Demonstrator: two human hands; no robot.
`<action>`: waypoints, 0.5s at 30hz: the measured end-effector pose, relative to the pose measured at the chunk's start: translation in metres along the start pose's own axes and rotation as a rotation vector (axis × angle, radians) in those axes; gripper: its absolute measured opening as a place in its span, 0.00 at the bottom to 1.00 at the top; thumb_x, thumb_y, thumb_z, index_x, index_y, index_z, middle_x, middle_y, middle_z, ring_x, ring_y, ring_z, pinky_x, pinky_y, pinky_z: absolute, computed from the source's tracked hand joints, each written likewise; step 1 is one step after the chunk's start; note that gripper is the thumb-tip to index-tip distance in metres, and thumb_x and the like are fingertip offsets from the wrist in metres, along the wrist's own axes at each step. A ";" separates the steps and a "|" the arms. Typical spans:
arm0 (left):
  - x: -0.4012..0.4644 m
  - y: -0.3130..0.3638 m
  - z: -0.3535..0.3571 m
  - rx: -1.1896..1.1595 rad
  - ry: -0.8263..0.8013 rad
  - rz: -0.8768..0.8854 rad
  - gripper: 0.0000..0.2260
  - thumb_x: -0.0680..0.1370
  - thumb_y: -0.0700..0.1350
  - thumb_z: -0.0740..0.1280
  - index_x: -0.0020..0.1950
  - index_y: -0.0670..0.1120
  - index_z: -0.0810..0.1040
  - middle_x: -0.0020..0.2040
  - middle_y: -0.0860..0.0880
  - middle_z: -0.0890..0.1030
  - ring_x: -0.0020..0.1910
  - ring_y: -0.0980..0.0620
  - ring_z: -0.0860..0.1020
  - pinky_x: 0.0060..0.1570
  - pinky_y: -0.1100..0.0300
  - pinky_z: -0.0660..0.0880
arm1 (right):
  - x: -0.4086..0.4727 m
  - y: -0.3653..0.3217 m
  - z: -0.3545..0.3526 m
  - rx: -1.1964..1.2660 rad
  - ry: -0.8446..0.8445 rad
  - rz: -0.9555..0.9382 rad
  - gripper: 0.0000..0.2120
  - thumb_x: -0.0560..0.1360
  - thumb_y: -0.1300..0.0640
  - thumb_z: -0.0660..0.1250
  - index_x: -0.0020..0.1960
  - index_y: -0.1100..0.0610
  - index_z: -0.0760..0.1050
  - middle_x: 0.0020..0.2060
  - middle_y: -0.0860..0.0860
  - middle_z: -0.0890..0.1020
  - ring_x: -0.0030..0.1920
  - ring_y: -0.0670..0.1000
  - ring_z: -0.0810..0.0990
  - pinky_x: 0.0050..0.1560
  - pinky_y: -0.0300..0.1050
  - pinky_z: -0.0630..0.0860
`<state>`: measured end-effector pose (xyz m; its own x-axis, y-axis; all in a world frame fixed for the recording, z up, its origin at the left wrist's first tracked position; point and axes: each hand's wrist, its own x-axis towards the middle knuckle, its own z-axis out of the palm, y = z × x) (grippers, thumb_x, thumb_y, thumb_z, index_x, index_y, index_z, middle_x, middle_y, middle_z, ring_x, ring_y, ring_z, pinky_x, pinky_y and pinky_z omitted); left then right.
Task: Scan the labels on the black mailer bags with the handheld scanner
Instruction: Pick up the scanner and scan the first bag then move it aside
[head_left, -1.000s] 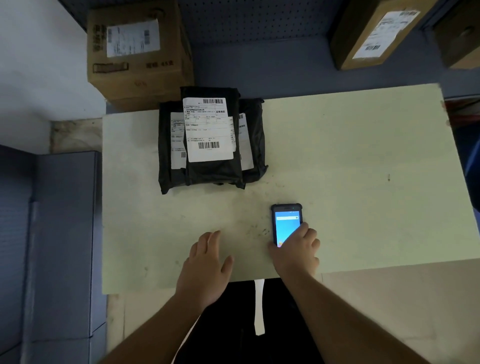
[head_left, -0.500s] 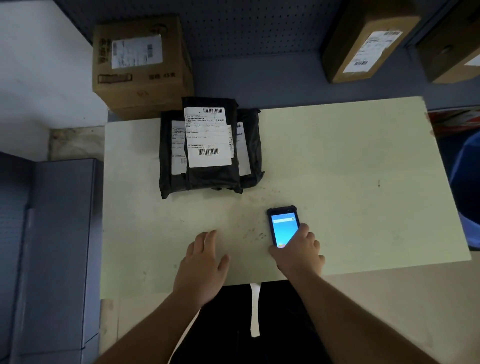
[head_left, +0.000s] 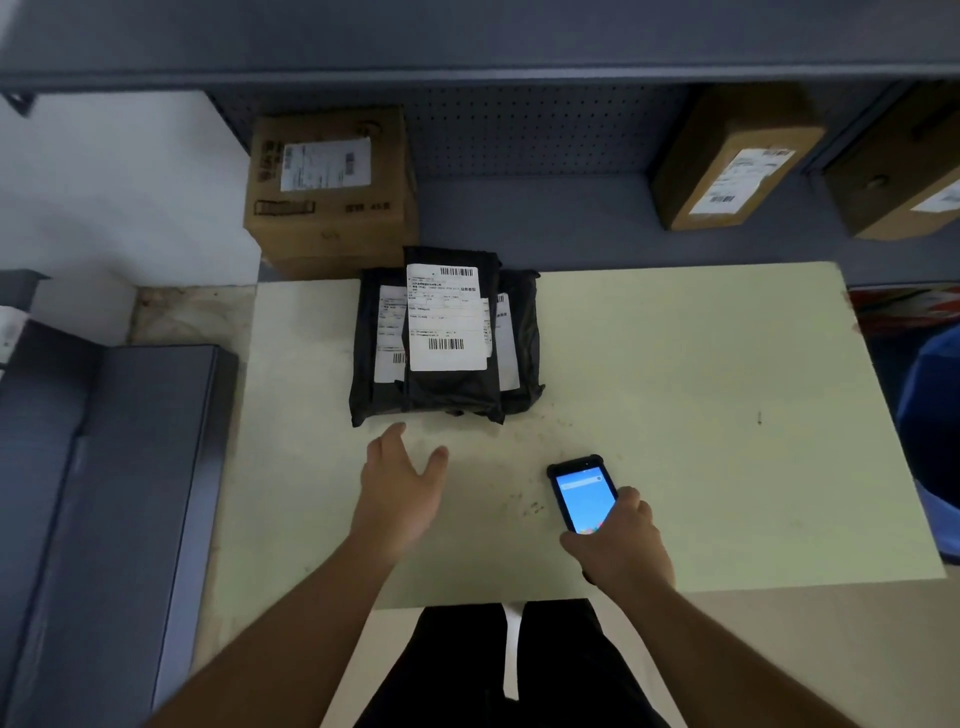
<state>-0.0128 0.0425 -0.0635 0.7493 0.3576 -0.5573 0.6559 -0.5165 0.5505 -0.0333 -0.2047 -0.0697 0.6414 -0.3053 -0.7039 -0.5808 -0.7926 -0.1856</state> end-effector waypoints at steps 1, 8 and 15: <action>0.005 0.003 -0.003 -0.028 0.016 -0.006 0.32 0.81 0.58 0.64 0.82 0.48 0.61 0.80 0.46 0.64 0.78 0.43 0.66 0.73 0.44 0.68 | -0.001 -0.001 -0.002 0.015 -0.001 -0.007 0.37 0.69 0.47 0.77 0.72 0.58 0.65 0.64 0.54 0.76 0.60 0.59 0.80 0.57 0.59 0.83; 0.028 0.031 -0.013 -0.261 0.082 -0.082 0.30 0.80 0.57 0.66 0.80 0.47 0.64 0.73 0.44 0.69 0.70 0.42 0.74 0.70 0.47 0.71 | -0.004 -0.013 -0.017 0.055 0.011 -0.048 0.35 0.66 0.47 0.75 0.67 0.56 0.66 0.56 0.52 0.75 0.49 0.59 0.87 0.49 0.58 0.86; 0.053 0.053 -0.012 -0.521 0.026 -0.248 0.27 0.79 0.54 0.69 0.74 0.44 0.68 0.62 0.47 0.78 0.57 0.45 0.77 0.56 0.54 0.71 | -0.003 -0.016 -0.027 0.060 0.015 -0.068 0.32 0.64 0.47 0.75 0.63 0.53 0.66 0.50 0.48 0.74 0.46 0.58 0.86 0.46 0.59 0.87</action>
<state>0.0629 0.0438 -0.0566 0.5650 0.4418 -0.6968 0.7656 0.0341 0.6424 -0.0126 -0.2052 -0.0460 0.6874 -0.2604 -0.6780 -0.5645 -0.7789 -0.2732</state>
